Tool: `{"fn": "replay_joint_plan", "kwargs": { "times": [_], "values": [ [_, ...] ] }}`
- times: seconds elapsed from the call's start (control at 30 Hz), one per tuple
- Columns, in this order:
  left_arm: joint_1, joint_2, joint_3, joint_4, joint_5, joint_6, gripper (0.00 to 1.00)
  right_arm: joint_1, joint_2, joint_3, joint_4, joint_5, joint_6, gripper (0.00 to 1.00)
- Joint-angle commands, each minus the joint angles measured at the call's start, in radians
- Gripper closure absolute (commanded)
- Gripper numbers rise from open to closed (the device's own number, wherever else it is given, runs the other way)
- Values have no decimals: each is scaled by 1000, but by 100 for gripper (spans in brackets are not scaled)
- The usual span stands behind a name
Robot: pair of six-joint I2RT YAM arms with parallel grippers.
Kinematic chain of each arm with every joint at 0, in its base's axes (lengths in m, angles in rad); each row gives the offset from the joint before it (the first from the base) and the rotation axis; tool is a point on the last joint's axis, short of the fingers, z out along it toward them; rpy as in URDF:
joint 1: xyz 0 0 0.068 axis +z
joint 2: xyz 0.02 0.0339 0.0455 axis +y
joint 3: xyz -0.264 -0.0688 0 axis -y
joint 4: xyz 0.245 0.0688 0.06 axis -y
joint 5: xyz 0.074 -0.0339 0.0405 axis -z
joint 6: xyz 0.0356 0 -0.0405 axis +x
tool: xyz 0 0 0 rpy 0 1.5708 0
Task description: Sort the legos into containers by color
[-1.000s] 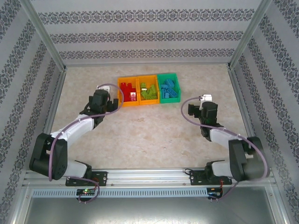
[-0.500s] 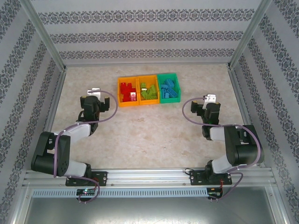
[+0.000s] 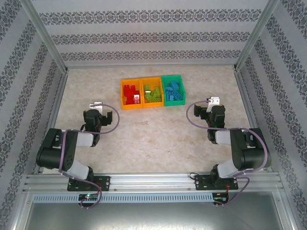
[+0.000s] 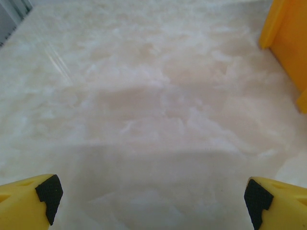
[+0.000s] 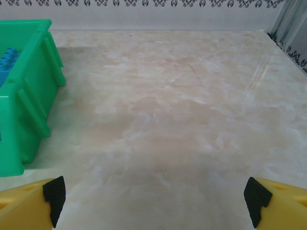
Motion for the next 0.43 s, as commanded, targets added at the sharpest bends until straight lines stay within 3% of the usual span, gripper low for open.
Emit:
{"fn": "replay_joint_plan", "kwargs": {
  "times": [0.0,0.4],
  "values": [
    [25,15,29,83,57,-19,1,-2,-2,14,28,-24,-7,2],
    [42,16,40,67,93,-24,1,-1,-1,13,32,-7,-3,2]
  ]
}}
